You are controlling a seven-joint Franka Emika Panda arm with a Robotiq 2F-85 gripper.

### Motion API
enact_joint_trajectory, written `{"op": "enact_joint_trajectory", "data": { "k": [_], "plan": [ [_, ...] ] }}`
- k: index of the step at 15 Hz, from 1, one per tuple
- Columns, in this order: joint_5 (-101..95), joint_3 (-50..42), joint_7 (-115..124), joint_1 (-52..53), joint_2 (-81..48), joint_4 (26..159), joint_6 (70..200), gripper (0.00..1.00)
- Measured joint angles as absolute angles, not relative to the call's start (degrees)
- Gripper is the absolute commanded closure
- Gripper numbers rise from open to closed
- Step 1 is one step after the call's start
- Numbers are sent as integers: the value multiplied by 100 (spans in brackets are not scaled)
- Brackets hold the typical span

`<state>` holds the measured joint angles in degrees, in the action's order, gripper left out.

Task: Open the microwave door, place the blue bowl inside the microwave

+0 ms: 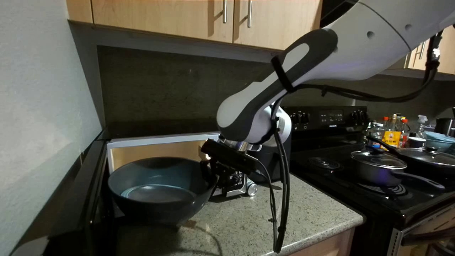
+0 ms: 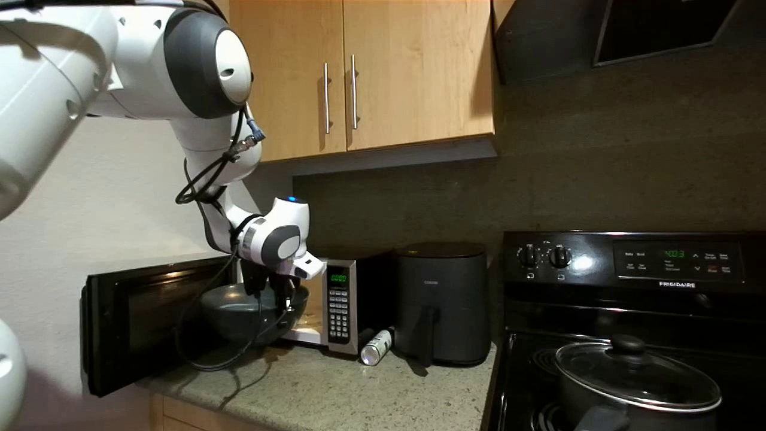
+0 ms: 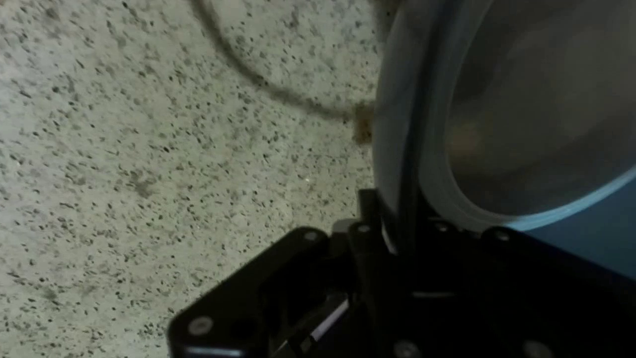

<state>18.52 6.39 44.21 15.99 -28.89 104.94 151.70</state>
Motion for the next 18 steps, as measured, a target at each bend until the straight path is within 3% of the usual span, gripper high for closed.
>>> {"op": "enact_joint_trajectory", "data": {
  "k": [14,15,16,17,18],
  "plan": [
    [2431,686,4432,1519,-2663,10751,16516,94],
    [2436,686,4432,1522,-2662,10755,16524,88],
    [2436,686,4432,1524,-2662,10756,16525,88],
    [2436,686,4432,1524,-2662,10756,16526,94],
    [2436,686,4432,1524,-2662,10757,16527,94]
  ]
}}
